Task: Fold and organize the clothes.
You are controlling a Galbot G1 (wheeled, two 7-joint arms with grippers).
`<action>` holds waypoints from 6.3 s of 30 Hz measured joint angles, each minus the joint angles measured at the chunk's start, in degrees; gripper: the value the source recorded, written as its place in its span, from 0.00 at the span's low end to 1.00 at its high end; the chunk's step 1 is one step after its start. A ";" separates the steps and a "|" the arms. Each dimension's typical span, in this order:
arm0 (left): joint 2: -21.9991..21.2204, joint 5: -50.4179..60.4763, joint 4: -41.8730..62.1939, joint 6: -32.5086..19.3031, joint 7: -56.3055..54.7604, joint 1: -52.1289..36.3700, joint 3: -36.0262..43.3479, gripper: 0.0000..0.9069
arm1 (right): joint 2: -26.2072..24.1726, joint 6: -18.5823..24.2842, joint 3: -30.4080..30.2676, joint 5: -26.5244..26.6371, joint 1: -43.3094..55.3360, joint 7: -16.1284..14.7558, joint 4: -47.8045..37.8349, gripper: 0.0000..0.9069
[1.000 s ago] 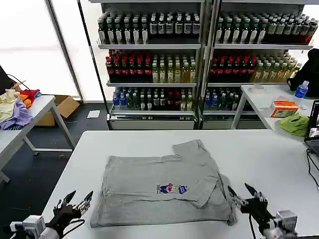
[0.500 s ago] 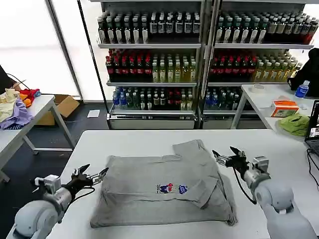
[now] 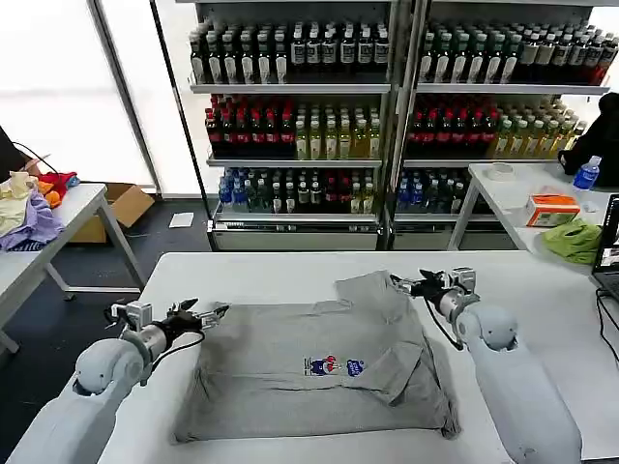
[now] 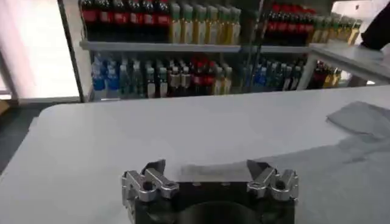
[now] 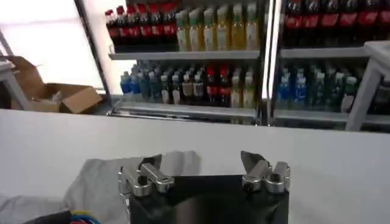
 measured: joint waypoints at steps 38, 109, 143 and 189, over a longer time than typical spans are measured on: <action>-1.09 -1.44 5.77 -2.01 0.33 -2.03 3.65 0.01 | 3.39 -0.48 -1.63 7.12 1.00 3.65 -2.28 0.00; -7.87 9.03 -39.14 -4.20 -12.43 45.48 -20.21 1.00 | 0.29 20.70 26.31 1.51 -59.96 1.73 49.64 1.00; -22.26 15.45 -32.33 -13.23 -30.95 45.20 -5.07 0.01 | 0.88 31.69 27.83 1.32 -64.14 -0.82 48.36 1.00; -0.75 -5.84 -27.78 -7.62 -22.96 33.66 -33.23 0.01 | 0.71 30.95 28.39 4.30 -64.79 -0.12 50.50 1.00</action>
